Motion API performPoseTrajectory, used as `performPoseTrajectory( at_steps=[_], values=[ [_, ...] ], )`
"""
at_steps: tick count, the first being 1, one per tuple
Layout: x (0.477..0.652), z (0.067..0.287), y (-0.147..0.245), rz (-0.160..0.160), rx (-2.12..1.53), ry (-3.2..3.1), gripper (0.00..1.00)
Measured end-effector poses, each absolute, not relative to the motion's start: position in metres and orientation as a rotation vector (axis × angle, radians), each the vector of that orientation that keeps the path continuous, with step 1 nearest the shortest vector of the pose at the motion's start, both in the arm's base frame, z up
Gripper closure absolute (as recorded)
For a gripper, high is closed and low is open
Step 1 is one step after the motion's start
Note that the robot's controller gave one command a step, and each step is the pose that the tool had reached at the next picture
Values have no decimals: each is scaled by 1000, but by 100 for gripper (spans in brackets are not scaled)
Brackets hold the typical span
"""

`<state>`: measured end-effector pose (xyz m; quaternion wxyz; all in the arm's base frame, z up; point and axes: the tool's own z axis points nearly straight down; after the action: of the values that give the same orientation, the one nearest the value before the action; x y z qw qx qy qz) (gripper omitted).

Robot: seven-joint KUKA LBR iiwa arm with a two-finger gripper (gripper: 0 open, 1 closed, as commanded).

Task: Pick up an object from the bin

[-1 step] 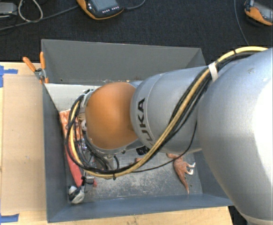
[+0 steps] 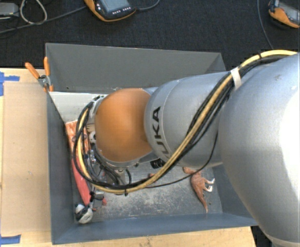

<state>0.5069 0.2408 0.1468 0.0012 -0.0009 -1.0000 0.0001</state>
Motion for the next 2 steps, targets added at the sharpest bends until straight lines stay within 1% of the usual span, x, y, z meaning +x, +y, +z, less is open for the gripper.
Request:
performPoseTrajectory(
  at_steps=[1, 2],
  values=[
    [559, 103, 242, -3, -112, -3139, 0],
    [575, 89, 189, -7, -418, -3111, 0]
  ],
)
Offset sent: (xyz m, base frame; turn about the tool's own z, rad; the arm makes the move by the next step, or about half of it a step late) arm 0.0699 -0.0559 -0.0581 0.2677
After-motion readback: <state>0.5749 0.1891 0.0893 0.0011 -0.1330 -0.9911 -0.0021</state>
